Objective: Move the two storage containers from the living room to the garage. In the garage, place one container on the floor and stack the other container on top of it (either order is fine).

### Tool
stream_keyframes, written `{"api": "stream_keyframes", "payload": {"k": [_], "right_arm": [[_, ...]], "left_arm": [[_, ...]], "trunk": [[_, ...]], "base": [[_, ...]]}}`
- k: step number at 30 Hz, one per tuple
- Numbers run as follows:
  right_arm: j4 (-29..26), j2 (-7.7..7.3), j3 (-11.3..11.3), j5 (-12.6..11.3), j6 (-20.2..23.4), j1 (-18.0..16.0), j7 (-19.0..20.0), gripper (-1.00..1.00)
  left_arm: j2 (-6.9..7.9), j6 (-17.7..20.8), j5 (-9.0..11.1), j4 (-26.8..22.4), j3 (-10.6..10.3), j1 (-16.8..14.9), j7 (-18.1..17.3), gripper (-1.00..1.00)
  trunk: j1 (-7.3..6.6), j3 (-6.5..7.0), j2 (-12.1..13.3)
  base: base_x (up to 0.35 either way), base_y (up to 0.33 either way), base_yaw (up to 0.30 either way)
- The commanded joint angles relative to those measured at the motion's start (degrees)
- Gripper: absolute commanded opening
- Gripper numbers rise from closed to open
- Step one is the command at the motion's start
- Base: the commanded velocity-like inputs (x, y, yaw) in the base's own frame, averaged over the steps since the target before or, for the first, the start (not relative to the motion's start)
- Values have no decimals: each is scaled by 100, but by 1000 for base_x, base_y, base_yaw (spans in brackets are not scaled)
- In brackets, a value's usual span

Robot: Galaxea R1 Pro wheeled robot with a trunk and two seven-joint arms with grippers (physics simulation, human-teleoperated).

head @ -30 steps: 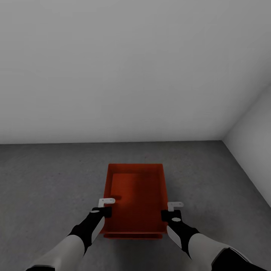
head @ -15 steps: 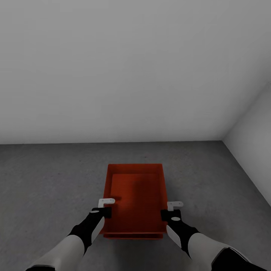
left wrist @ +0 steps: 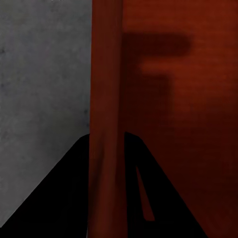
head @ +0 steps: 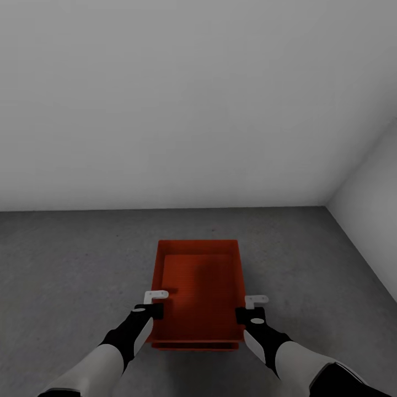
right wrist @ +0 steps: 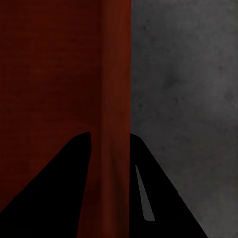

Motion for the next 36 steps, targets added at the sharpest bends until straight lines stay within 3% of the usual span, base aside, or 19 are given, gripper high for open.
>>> {"api": "stream_keyframes", "payload": {"k": [1,7,8,9,36], "right_arm": [[5,-32,-144,44,-180,1,-8,-100],[5,-33,-152,40,-175,1,-8,-100],[5,-33,-152,40,-175,1,-8,100],[5,-33,-153,40,-178,1,-9,100],[5,-33,-162,39,-175,1,-7,100]], "left_arm": [[1,40,-33,28,-48,6,46,-100],[1,40,-35,30,-48,6,45,-100],[1,42,-32,32,-48,6,44,-100],[1,46,-32,34,-48,6,46,100],[8,49,-27,27,-45,6,59,100]], "trunk": [[58,-5,0],[58,-5,0],[58,-5,0],[58,-5,0],[58,-5,0]], "base": [[0,0,0],[0,0,0],[0,0,0],[0,0,0],[0,0,0]]}}
